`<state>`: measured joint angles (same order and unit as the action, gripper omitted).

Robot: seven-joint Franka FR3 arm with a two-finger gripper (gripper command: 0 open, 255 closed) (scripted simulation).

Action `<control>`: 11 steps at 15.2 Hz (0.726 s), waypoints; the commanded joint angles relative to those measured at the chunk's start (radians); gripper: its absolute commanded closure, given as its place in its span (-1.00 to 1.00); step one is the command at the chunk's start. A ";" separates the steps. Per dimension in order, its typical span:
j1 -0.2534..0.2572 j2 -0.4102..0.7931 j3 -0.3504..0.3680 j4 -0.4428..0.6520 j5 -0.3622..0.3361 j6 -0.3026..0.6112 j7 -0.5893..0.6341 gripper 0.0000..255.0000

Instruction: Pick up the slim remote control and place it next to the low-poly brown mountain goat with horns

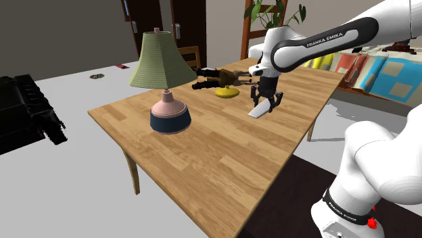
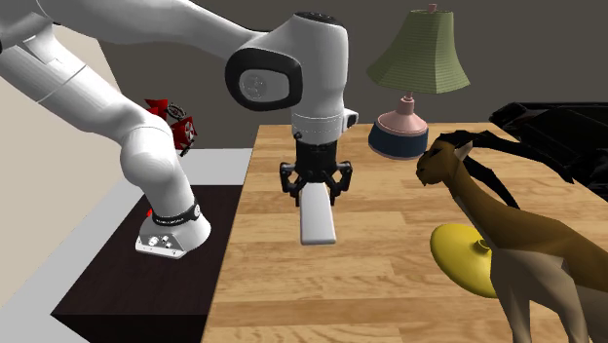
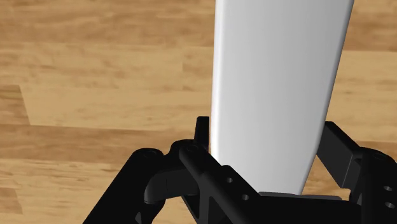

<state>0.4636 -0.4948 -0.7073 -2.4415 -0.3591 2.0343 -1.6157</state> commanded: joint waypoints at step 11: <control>0.013 0.073 -0.059 -0.083 -0.004 0.156 -0.012 1.00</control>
<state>0.4768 -0.4226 -0.7659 -2.5225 -0.3626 2.1865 -1.6283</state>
